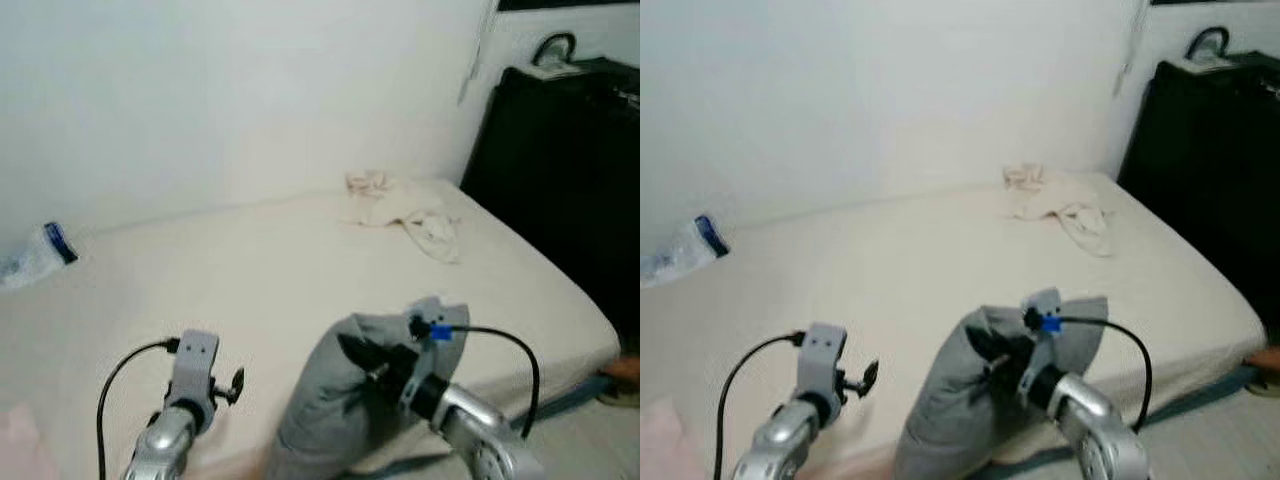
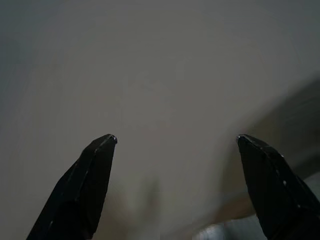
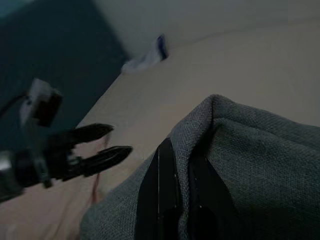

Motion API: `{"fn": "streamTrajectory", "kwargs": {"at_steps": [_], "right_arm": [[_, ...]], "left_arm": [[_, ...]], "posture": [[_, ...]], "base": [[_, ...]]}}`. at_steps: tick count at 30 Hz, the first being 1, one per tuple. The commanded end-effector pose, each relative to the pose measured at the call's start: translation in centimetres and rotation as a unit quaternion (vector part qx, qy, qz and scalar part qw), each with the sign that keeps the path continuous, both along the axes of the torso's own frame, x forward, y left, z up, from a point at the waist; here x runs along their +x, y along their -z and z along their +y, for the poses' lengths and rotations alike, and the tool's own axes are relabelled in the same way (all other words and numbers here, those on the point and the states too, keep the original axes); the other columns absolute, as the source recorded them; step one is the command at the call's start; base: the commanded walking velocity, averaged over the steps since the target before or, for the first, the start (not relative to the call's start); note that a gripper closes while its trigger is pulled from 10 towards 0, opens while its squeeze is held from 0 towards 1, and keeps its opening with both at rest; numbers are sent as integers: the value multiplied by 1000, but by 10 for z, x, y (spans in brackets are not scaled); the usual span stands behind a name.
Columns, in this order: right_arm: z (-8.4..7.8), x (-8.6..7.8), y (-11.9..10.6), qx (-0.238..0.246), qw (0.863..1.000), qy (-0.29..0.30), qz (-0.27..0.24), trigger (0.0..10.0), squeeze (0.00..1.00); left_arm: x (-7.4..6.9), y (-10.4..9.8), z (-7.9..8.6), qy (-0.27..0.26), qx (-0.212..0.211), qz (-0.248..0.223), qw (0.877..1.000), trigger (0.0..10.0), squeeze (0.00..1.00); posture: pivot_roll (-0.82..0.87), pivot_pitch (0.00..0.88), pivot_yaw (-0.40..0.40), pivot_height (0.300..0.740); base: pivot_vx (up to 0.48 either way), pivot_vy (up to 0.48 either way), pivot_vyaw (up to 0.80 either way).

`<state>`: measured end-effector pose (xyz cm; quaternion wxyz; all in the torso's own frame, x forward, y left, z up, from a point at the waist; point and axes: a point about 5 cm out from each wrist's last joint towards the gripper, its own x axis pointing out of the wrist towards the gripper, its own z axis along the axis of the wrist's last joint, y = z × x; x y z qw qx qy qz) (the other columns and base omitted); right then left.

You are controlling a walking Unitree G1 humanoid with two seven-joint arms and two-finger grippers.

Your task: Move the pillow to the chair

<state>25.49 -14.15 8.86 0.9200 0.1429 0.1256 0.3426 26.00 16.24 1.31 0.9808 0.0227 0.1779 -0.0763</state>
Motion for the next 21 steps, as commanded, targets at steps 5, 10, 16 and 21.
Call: {"fn": "streamTrajectory", "kwargs": {"at_steps": [5,10,16,21], "right_arm": [[3,-2,-2,10,1000,-8,-8,10000,0],[7,-5,-7,29,999,-33,-17,10000,0],[9,-6,-10,38,998,-43,-21,10000,0],[10,-6,-11,41,998,-47,-22,10000,0]], "left_arm": [[-3,2,5,3,9,6,1000,10000,0],[-2,2,4,7,6,4,1000,10000,0],[-2,1,4,6,6,2,1000,10000,0],[-2,1,4,7,6,1,1000,10000,0]], "posture": [[-31,9,3,740],[-29,9,2,740],[-29,8,2,740],[-29,8,2,740]], "base": [[0,0,712],[0,0,712],[0,0,712],[0,0,712]]}}
